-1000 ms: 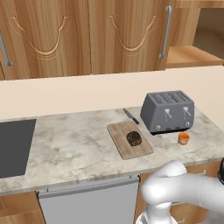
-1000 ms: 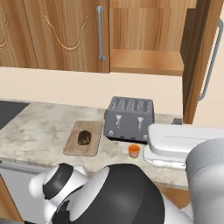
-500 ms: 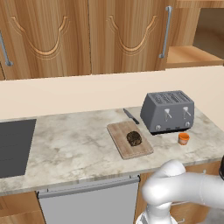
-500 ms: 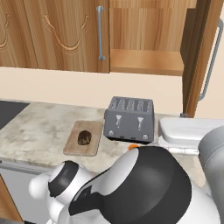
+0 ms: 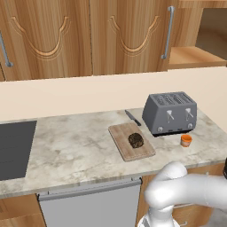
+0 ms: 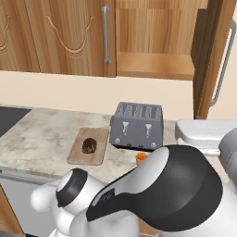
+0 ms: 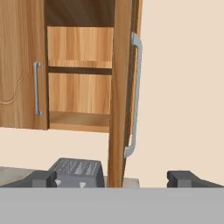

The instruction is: Pick the bread, place it on the cutting board, pick the jam, place it on the counter, and close the cabinet.

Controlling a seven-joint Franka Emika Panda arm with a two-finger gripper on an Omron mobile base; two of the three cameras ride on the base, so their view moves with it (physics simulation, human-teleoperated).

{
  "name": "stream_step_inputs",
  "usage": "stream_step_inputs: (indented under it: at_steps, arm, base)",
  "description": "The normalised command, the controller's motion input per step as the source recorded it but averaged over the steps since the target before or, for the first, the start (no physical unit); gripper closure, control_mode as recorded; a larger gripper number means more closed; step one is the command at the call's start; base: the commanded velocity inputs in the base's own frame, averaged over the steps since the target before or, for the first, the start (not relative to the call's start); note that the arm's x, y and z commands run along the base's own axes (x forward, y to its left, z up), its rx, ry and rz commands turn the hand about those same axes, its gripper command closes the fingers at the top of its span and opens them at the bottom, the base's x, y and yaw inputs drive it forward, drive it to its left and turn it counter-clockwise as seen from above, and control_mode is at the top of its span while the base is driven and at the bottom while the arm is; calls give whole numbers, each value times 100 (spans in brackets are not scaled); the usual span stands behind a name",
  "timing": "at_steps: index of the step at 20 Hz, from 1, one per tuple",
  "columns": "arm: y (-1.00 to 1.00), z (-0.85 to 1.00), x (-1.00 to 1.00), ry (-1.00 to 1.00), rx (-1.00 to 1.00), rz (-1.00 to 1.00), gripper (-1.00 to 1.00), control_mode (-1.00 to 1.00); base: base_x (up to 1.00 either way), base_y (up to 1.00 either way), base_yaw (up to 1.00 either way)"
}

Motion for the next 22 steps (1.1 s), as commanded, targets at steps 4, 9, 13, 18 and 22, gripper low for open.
stream_step_inputs:
  at_steps: [4,9,13,18,22]
  arm:
    - [-1,-10,22,-5,0,0,-100,-100]
    - [0,-10,27,-7,0,0,-100,-100]
    - [0,-11,24,-10,0,0,-100,-100]
    - [0,-10,24,-10,0,0,-100,-100]
    - [0,-11,25,-10,0,2,-100,-100]
  base:
    - [0,0,0]
    - [0,0,0]
    - [0,0,0]
    - [0,0,0]
    - [0,0,0]
